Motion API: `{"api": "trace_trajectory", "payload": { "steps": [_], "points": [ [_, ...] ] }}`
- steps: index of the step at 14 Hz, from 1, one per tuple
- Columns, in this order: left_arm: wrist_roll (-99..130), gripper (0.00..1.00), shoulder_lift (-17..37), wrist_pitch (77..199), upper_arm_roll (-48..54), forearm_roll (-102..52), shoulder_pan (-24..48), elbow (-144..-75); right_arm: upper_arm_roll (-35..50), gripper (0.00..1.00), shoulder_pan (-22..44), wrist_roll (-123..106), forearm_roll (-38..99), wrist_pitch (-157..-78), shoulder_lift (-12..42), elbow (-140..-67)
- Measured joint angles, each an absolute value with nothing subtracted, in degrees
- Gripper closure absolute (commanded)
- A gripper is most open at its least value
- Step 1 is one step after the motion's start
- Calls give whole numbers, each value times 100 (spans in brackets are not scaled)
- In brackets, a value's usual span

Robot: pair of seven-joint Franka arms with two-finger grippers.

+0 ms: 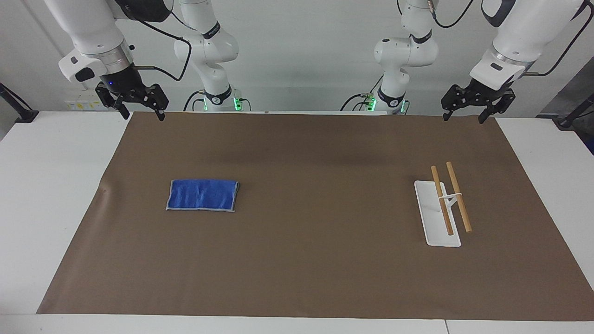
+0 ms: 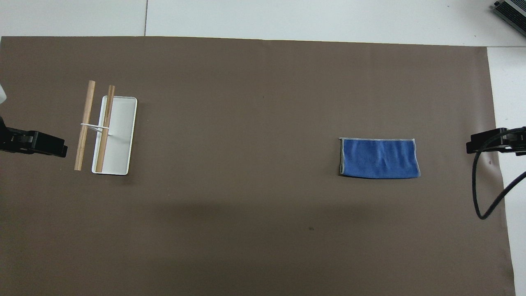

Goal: Right arm passes towel to left arm to hang

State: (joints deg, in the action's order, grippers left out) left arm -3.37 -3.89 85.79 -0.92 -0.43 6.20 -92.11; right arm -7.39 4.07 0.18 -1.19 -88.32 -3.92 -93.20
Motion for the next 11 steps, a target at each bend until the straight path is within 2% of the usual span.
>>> {"api": "trace_trajectory", "payload": {
  "steps": [11],
  "points": [
    [-334,0,-389,8578,-146,-43,616,-9211,-739,0,404,18,-118,-8843,-399,-9398]
  ]
}}
